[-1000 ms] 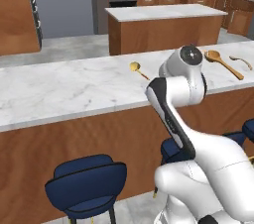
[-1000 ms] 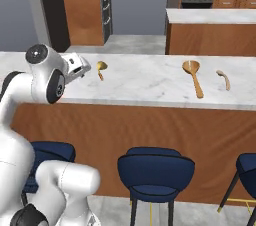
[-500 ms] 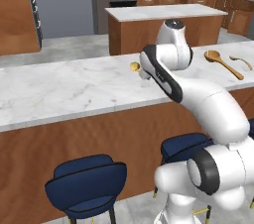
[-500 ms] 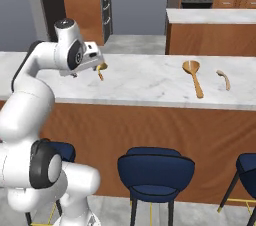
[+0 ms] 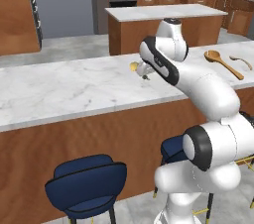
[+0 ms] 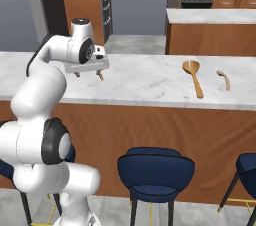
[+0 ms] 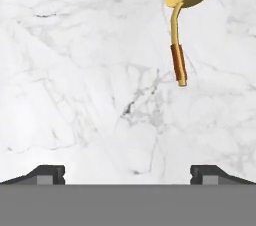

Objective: Pick up the metallic utensils from the counter and place them in the open drawer. Make sure not to pick up any wooden utensils.

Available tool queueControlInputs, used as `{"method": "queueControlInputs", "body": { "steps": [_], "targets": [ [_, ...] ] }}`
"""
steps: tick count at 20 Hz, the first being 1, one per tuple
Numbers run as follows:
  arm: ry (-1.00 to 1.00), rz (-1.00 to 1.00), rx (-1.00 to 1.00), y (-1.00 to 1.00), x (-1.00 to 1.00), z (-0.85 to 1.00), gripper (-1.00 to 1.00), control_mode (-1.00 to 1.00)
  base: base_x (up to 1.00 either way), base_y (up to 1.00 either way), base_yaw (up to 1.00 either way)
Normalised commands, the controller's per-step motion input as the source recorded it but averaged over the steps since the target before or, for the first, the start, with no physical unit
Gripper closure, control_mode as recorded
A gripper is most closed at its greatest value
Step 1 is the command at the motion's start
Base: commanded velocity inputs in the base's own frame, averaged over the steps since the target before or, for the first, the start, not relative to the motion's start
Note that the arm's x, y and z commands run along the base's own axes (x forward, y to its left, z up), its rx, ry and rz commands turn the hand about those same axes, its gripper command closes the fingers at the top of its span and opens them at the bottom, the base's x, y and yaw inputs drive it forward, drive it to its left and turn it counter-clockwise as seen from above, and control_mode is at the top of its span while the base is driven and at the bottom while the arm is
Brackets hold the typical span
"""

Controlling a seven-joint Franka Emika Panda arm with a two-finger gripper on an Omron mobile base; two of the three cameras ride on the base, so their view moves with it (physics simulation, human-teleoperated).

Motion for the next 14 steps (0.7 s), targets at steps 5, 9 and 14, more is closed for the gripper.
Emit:
{"method": "queueControlInputs", "body": {
  "steps": [5, 9, 14],
  "targets": [
    [-0.03, -0.11, 0.09, 0.09, 0.47, -0.49, -1.00, -1.00, 0.00, 0.00, 0.00],
    [-0.02, -0.02, 0.01, 0.05, 0.73, -0.11, -1.00, -1.00, 0.00, 0.00, 0.00],
    [-0.07, -0.02, 0.03, 0.00, 0.70, -0.04, -1.00, -1.00, 0.00, 0.00, 0.00]
  ]
}}
